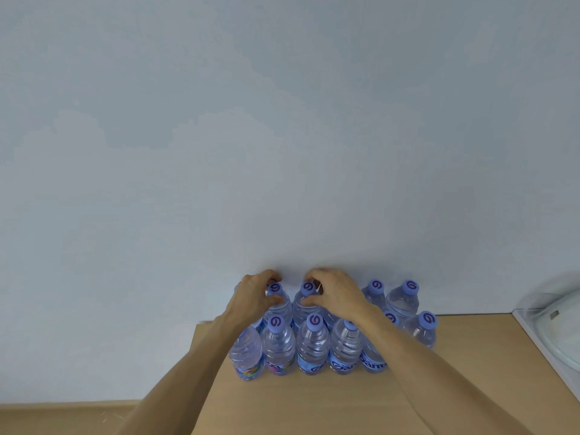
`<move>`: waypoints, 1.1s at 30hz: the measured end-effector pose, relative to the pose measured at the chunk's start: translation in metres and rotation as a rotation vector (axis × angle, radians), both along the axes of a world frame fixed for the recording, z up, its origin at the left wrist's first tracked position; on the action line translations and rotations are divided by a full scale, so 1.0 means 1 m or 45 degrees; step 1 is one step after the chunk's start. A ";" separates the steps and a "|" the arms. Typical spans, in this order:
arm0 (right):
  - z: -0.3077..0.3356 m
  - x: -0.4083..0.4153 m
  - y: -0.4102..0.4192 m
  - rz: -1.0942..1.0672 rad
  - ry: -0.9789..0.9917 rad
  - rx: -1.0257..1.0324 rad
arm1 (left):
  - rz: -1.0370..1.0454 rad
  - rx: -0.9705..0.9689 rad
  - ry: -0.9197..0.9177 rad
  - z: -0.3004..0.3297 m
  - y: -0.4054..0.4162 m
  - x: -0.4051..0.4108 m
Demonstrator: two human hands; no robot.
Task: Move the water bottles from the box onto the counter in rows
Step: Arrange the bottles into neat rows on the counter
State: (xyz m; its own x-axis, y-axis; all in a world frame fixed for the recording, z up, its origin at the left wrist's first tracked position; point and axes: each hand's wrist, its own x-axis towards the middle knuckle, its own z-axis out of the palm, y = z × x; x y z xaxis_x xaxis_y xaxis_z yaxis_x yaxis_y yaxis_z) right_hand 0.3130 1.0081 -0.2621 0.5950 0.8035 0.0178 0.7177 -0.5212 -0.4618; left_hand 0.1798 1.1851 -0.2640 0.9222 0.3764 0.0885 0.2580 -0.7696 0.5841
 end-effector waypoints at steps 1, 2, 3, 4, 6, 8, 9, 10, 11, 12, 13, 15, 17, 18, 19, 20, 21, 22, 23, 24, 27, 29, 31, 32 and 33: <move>0.001 0.001 -0.001 0.039 0.021 -0.010 | 0.003 0.002 -0.001 0.000 0.000 0.000; 0.002 0.002 -0.001 0.057 0.048 -0.013 | 0.007 0.002 -0.003 -0.001 0.000 0.000; 0.002 0.003 -0.002 0.050 0.073 -0.007 | 0.010 0.001 -0.005 -0.001 0.000 0.000; 0.002 0.003 -0.001 0.028 0.085 0.004 | 0.010 0.000 -0.006 -0.002 0.000 0.000; 0.001 0.002 0.000 -0.015 0.075 0.026 | 0.011 -0.008 -0.007 -0.002 0.000 0.000; 0.000 0.001 0.002 -0.045 0.075 0.043 | 0.012 -0.019 -0.012 -0.003 0.000 0.000; 0.000 0.001 0.002 -0.053 0.078 0.049 | 0.011 -0.020 -0.013 -0.003 0.000 0.000; -0.001 0.001 0.002 -0.055 0.075 0.052 | 0.010 -0.019 -0.012 -0.003 0.000 0.000; -0.002 0.001 0.002 -0.055 0.069 0.054 | 0.010 -0.018 -0.010 -0.003 0.000 0.000; -0.002 0.001 0.001 -0.053 0.064 0.052 | 0.008 -0.020 -0.008 -0.003 0.000 0.000; -0.002 0.002 0.001 -0.044 0.066 0.044 | 0.004 -0.025 -0.005 -0.003 0.000 0.000; 0.001 0.005 -0.002 0.016 0.118 0.012 | -0.019 -0.024 0.013 -0.002 0.002 0.002; 0.007 0.011 -0.011 0.081 0.224 0.006 | -0.055 -0.009 0.032 0.000 0.002 0.004; 0.010 0.015 -0.018 0.091 0.265 0.020 | -0.078 -0.007 0.028 0.002 0.001 0.005; 0.013 0.020 -0.025 0.089 0.288 0.035 | -0.107 -0.005 0.013 0.003 -0.002 0.007; 0.016 0.024 -0.032 0.084 0.295 0.039 | -0.140 0.005 -0.004 0.005 -0.005 0.010; 0.019 0.029 -0.038 0.083 0.294 0.031 | -0.172 0.031 -0.013 0.005 -0.010 0.014; 0.020 0.033 -0.044 0.087 0.282 0.005 | -0.195 0.062 -0.007 0.006 -0.016 0.018; 0.021 0.035 -0.049 0.096 0.256 -0.039 | -0.210 0.086 0.007 0.006 -0.022 0.023; 0.022 0.037 -0.052 0.105 0.225 -0.092 | -0.220 0.100 0.027 0.006 -0.028 0.027; 0.019 0.040 -0.057 0.107 0.171 -0.176 | -0.230 0.121 0.059 0.004 -0.041 0.039; 0.017 0.040 -0.056 0.086 0.139 -0.155 | -0.217 0.123 0.034 0.003 -0.044 0.044; 0.016 0.040 -0.054 0.069 0.085 -0.140 | -0.208 0.111 0.007 0.002 -0.042 0.046; 0.016 0.040 -0.053 0.057 0.060 -0.127 | -0.210 0.109 -0.002 0.001 -0.041 0.046; 0.015 0.040 -0.053 0.044 0.045 -0.108 | -0.213 0.105 -0.012 0.000 -0.040 0.046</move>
State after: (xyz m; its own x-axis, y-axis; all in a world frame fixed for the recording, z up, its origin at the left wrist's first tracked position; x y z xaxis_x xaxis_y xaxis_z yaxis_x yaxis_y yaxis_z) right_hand 0.3530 0.9553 -0.2473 0.5659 0.8213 -0.0717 0.7198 -0.5346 -0.4428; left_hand 0.2259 1.1447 -0.2637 0.9704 0.2090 0.1213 0.1175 -0.8466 0.5190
